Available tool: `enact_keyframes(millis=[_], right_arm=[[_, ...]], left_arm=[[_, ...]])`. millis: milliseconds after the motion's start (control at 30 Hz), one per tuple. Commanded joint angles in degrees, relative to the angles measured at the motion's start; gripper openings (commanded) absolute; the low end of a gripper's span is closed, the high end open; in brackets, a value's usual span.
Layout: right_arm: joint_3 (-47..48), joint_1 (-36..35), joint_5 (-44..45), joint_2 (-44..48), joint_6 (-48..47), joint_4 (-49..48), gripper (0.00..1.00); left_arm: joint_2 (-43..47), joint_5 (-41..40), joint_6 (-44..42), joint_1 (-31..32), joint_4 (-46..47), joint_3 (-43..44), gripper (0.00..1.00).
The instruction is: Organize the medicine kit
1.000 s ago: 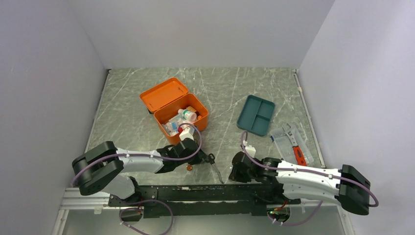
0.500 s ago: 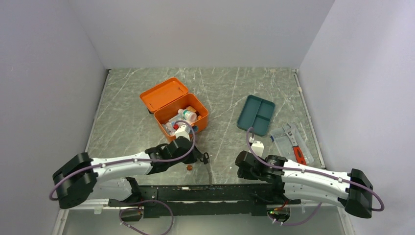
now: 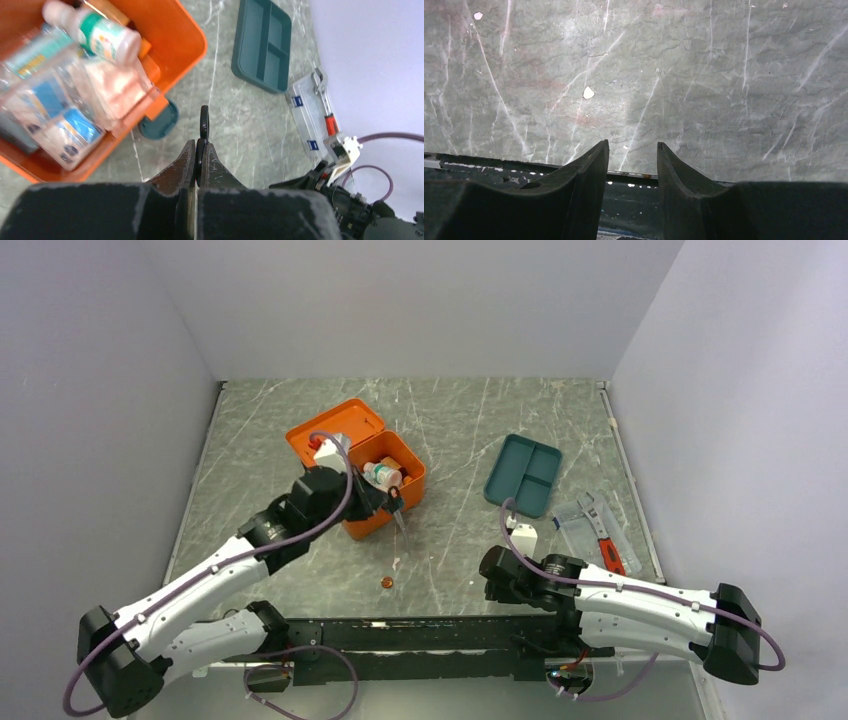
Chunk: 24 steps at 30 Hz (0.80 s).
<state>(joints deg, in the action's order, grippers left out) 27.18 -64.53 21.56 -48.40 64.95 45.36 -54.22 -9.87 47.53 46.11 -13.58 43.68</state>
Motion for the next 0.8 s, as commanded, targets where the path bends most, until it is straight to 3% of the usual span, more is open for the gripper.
enact_keyframes(millis=[0, 233, 433, 567, 767], right_arm=[[1.4, 0.1, 1.6, 0.7, -0.9, -0.6, 0.43], [-0.4, 0.1, 1.2, 3.1, -0.5, -1.3, 0.43], [-1.3, 0.1, 0.2, 2.3, -1.9, -3.7, 0.42], [-1.7, 0.1, -0.2, 1.7, -3.2, -5.3, 0.42], [-2.5, 0.1, -0.3, 1.2, -4.3, -7.0, 0.42]], left_arm=[[-0.3, 4.6, -7.9, -6.5, -2.9, 7.2, 0.00], [-6.3, 10.9, -15.8, -18.7, -3.5, 16.6, 0.00], [-15.9, 27.4, -23.1, -29.4, -7.8, 28.2, 0.00], [-23.6, 30.6, -31.8, -30.6, -18.0, 38.9, 0.00], [-30.6, 26.5, -40.0, -30.5, -27.5, 47.1, 0.00]])
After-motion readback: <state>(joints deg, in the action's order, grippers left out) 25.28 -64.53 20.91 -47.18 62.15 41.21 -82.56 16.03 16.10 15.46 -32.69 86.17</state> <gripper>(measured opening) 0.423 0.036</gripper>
